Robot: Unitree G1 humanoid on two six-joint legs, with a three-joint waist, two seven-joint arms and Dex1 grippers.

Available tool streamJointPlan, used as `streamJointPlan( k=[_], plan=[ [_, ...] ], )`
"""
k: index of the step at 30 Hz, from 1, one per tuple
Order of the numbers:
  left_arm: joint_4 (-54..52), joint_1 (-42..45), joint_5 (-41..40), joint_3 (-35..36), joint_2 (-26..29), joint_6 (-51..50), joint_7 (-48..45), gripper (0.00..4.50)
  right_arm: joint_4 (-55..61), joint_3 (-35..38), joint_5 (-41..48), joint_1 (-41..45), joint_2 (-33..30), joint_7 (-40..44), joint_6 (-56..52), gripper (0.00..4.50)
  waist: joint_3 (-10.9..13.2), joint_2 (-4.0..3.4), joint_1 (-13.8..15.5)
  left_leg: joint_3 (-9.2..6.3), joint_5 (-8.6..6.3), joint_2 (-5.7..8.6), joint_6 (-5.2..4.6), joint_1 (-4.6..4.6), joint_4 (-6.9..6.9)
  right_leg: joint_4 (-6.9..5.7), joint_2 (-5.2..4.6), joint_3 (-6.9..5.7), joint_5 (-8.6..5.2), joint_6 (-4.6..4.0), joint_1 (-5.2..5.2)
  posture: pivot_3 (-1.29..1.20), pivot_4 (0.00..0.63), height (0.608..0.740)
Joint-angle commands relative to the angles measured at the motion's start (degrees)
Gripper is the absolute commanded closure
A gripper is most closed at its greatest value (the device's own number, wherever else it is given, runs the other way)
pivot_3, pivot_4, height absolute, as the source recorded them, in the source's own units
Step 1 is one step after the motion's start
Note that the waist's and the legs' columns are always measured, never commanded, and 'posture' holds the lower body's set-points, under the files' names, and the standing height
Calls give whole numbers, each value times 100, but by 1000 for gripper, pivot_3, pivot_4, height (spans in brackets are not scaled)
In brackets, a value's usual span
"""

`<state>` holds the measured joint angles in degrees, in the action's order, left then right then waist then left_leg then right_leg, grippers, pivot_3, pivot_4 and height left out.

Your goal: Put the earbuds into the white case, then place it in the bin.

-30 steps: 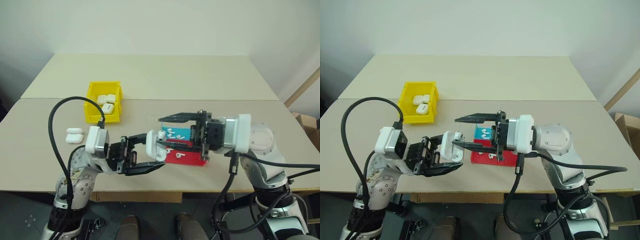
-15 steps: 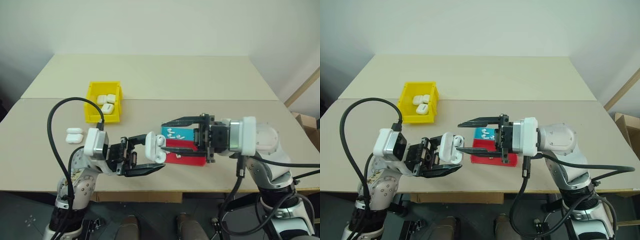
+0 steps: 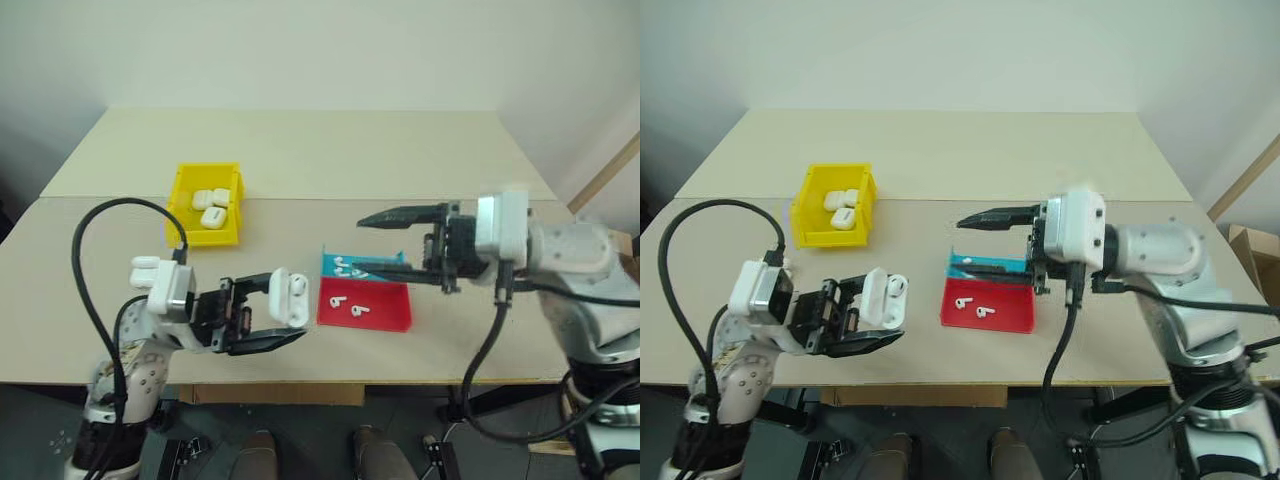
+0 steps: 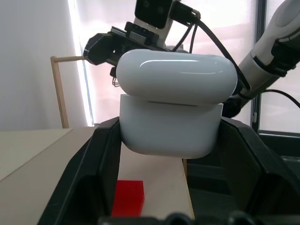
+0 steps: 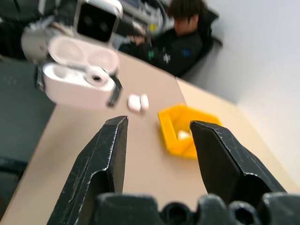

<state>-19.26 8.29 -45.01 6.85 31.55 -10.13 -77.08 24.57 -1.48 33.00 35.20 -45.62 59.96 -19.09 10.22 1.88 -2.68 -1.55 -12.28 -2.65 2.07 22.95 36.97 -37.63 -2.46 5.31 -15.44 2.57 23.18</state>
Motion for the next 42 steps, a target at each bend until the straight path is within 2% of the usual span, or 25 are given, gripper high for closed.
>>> streamJointPlan(
  k=[1, 5, 8, 13, 16, 27, 34, 42],
  plan=[
    [60, -212, -105, 446, 345, 157, -365, 1717, -174, -102, -220, 423, -365, 74, -547, 1886, 0, -1, 1, 1, 0, 0, 0, -1, -1, 0, 0, 0, 0, -1, 0, 0, 150, 740],
    [197, -551, 1, 841, 589, 325, -469, 1717, -963, -934, -852, 1389, -675, 701, -1022, 1886, 3, -4, 0, 12, 0, -3, 0, -3, 0, 5, -1, 7, -1, -1, 1, 0, 150, 740],
    [254, -625, 81, 996, 645, 438, -393, 1717, -1782, -1647, -1581, 2148, -571, 1073, -1022, 1886, 4, -5, 2, 13, 0, -6, 0, -3, -1, 2, 0, 6, -2, -3, 7, 0, 150, 740],
    [-9, -724, 119, 985, 476, 484, 19, 1717, -3494, -2868, -2880, 3266, 133, 1813, -239, 1886, 5, -6, -4, 13, 0, -6, 0, 5, -2, 5, -1, 5, -2, -4, 11, 0, 150, 740],
    [-224, -895, 119, 914, 403, 481, 119, 1717, -4425, -3241, -3436, 3658, 635, 1940, 215, 1886, 6, -7, -12, 11, 0, -7, 0, 10, -3, 1, 0, 3, -1, -6, 17, 0, 150, 740],
    [-531, -1034, 169, 752, 300, 485, 424, 1717, -7095, -3490, -4637, 4368, 2295, 1473, 1069, 1886, 7, -10, -9, 14, 0, -6, 1, 27, -2, -27, -1, 6, 4, -15, 51, 0, 150, 740],
    [-646, -1042, 140, 685, 285, 469, 551, 1717, -8114, -3397, -5035, 4636, 2858, 1151, 1167, 1886, 8, -12, -19, 16, 1, -5, 1, 38, -3, -38, 0, 9, 5, -16, 74, 0, 150, 740],
    [-699, -1076, 163, 590, 235, 504, 625, 1717, -8549, -3221, -5205, 4753, 3121, 1092, 1254, 1886, 8, -12, -83, 16, 1, -5, 1, 41, -4, -40, 0, 10, 5, -17, 79, 0, 150, 740]
  ],
)
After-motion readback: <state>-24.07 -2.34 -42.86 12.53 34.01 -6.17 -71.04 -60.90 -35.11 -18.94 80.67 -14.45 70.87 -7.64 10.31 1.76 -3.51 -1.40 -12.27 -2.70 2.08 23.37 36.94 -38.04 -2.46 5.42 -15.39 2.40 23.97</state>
